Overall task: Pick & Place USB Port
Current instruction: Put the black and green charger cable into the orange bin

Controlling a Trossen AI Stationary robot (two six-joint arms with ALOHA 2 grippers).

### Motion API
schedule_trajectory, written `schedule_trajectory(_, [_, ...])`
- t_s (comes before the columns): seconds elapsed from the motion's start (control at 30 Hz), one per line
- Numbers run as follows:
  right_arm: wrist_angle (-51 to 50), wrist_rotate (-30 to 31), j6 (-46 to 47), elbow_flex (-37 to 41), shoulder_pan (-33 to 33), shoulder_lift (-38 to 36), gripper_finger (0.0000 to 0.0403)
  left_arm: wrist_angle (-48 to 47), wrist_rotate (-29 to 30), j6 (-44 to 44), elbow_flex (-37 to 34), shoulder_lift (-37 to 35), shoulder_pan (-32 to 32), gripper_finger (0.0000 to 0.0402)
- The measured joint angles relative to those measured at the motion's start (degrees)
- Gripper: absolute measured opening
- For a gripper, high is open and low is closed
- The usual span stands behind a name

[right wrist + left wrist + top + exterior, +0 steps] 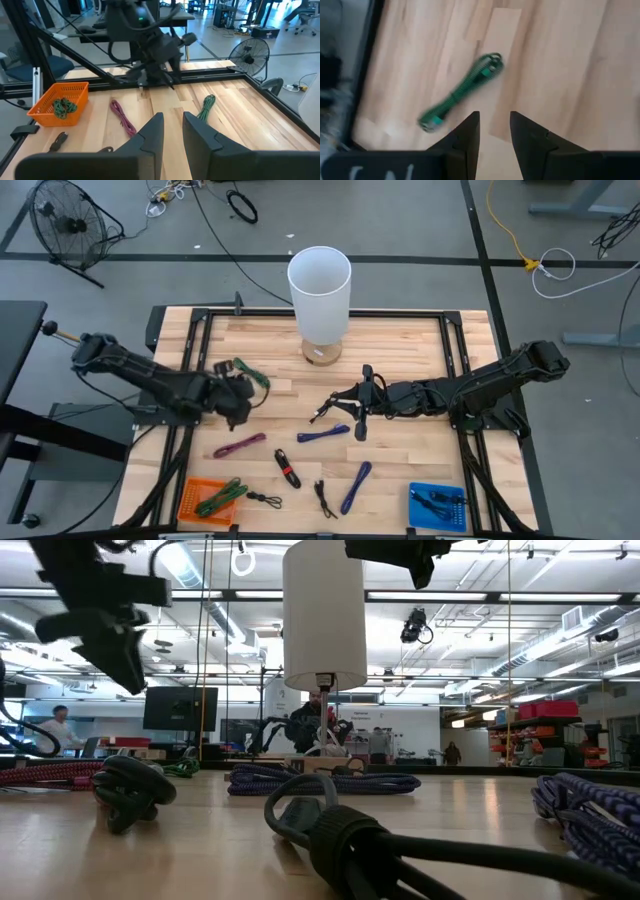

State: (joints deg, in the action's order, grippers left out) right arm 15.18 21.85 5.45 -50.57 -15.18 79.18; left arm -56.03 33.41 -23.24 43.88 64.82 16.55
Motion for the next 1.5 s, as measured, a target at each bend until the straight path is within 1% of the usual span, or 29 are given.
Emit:
schedule_trajectory(0.17, [0.0, 0.0, 0.0, 0.0, 0.0, 0.0, 0.0070, 4.3, 0.0, 19.9, -0.1, 0.0, -5.1, 0.0113])
schedule_trajectory(0.3, [0.0, 0.0, 0.0, 0.0, 0.0, 0.0, 0.0070, 9.5, -0.1, 29.8, -1.8, 0.0, -8.7, 0.0113])
schedule_trajectory(0.4, [0.0, 0.0, 0.0, 0.0, 0.0, 0.0, 0.0070, 12.3, -0.8, 32.3, -3.4, 0.0, -11.8, 0.0113])
schedule_trajectory(0.5, [0.0, 0.0, 0.0, 0.0, 0.0, 0.0, 0.0070, 15.0, -3.3, 33.4, -5.1, 0.0, -15.1, 0.0113])
schedule_trajectory(0.6, [0.0, 0.0, 0.0, 0.0, 0.0, 0.0, 0.0070, 15.7, -5.5, 33.5, -6.6, 0.0, -17.9, 0.0113])
schedule_trajectory(0.67, [0.0, 0.0, 0.0, 0.0, 0.0, 0.0, 0.0070, 17.2, -6.5, 34.5, -7.6, 0.0, -19.3, 0.0113])
schedule_trajectory(0.87, [0.1, 0.0, 0.0, 0.0, 0.0, 0.0, 0.0070, 22.7, -10.4, 41.5, -10.7, 0.1, -22.6, 0.0113])
schedule_trajectory(1.0, [0.1, 0.0, 0.0, 0.0, 0.0, 0.0, 0.0070, 25.4, -12.0, 44.5, -11.2, 1.0, -24.5, 0.0113])
schedule_trajectory(1.2, [0.1, -0.4, 0.0, 0.0, 0.0, 0.0, 0.0070, 28.9, -16.0, 46.1, -11.3, 5.3, -27.5, 0.0113])
schedule_trajectory(1.5, [0.1, -0.4, 0.0, 0.0, 0.0, 0.0, 0.0070, 29.9, -16.5, 48.4, -11.3, 13.8, -30.4, 0.0113])
